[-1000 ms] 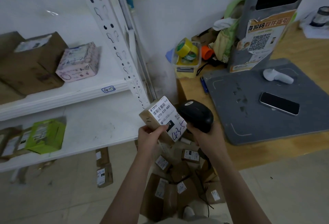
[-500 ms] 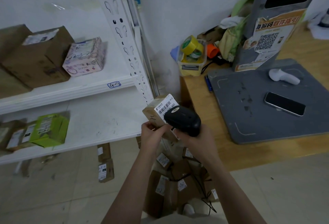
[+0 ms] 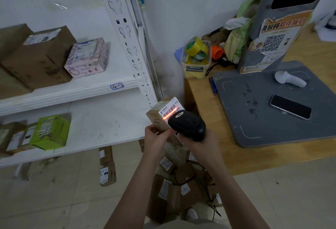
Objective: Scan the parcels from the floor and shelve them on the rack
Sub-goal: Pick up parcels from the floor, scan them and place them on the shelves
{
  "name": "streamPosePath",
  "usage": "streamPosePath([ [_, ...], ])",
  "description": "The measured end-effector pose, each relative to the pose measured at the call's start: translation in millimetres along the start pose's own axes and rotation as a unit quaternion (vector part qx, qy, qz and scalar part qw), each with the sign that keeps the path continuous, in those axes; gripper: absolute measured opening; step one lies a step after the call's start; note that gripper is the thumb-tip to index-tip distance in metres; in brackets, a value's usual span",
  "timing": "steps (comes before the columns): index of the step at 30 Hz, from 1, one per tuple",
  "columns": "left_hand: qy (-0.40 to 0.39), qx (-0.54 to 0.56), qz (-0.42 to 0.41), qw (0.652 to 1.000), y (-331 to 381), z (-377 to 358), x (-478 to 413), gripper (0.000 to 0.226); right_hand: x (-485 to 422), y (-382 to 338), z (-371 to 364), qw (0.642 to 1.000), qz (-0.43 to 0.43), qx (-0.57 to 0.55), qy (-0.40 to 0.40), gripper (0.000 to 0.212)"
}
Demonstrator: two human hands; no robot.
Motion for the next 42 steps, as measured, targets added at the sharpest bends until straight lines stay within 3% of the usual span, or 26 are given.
streamPosePath([
  [12,-0.006,0.01,-0.002,1.0,0,0,4,0.06,-1,8,1,1.0,0.009,-0.002,0.022,0.018],
  [19,0.003,0.043,0.013,0.999,-6,4,7,0.067,-8,32,18,0.996,-0.052,-0.048,0.055,0.021],
  [24,-0.011,0.058,-0.003,0.998,-7,8,6,0.044,-29,94,44,0.975,-0.15,0.023,0.162,0.012],
  [27,-0.008,0.066,-0.011,0.998,-7,13,8,0.036,-40,129,51,0.962,-0.209,0.043,0.169,0.029],
  [32,-0.005,0.078,-0.024,0.997,-4,18,12,0.027,-63,160,59,0.958,-0.224,0.101,0.149,0.036],
  [39,0.005,0.062,-0.038,0.997,-5,22,10,0.039,-84,176,64,0.944,-0.228,0.194,0.139,0.039],
  [42,0.0,0.067,-0.037,0.997,-5,20,11,0.029,-85,179,61,0.94,-0.223,0.212,0.145,0.045],
])
Point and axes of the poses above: each hand's wrist, its own x-axis away from the middle knuckle, its own z-axis out of the back of the hand, y = z × x, the point moved 5 cm from there along -x, towards the middle knuckle, and after that the axes turned 5 degrees about y, right-handed, at the moved point
